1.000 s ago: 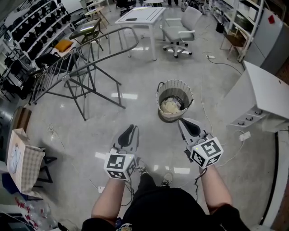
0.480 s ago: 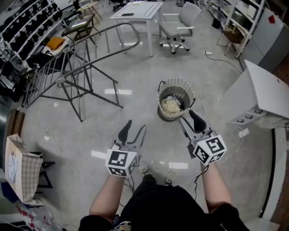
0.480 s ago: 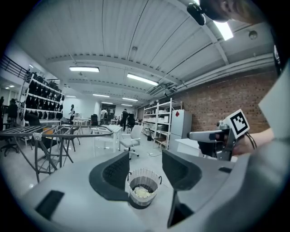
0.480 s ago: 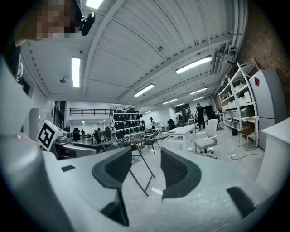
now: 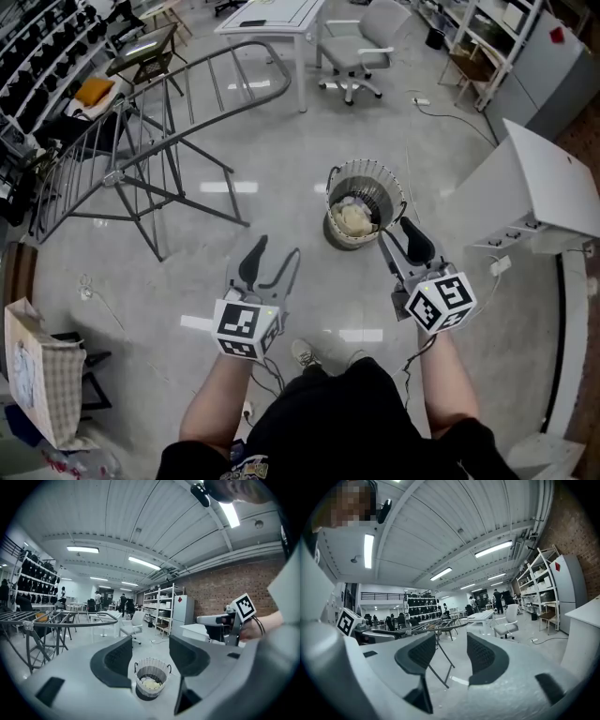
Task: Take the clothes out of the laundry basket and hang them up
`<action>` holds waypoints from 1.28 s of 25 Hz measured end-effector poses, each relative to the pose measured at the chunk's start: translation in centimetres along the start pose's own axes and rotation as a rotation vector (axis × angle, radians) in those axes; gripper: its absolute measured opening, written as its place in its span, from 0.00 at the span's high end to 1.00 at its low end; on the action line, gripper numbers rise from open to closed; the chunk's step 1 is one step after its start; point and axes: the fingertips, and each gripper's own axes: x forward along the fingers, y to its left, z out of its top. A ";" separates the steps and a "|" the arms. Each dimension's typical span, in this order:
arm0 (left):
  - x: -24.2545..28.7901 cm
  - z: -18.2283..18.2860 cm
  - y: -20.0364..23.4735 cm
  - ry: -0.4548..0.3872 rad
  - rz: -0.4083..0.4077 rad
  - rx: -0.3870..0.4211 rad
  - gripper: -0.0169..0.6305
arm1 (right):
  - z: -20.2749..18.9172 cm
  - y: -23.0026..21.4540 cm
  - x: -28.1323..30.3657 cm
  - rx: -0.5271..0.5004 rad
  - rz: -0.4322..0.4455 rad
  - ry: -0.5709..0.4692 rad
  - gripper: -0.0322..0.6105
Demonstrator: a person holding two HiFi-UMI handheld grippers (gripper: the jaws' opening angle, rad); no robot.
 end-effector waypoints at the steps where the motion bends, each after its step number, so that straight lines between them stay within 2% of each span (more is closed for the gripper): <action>1: 0.1 0.1 0.4 0.000 -0.001 -0.004 0.63 | 0.1 0.2 0.4 -0.004 0.001 0.004 0.61; 6: 2.0 -0.1 1.4 0.010 -0.001 -0.016 0.62 | 0.2 -0.8 2.6 -0.009 0.010 0.010 0.61; 11: 4.9 0.3 2.5 0.019 0.031 -0.017 0.62 | 0.5 -3.1 5.6 0.000 0.041 0.012 0.60; 22: 15.2 3.2 1.8 0.026 0.125 0.009 0.62 | 2.5 -13.3 12.3 0.042 0.139 -0.008 0.60; 32: 22.9 3.7 1.1 0.036 0.105 0.011 0.62 | 2.8 -19.9 15.5 0.063 0.126 -0.001 0.60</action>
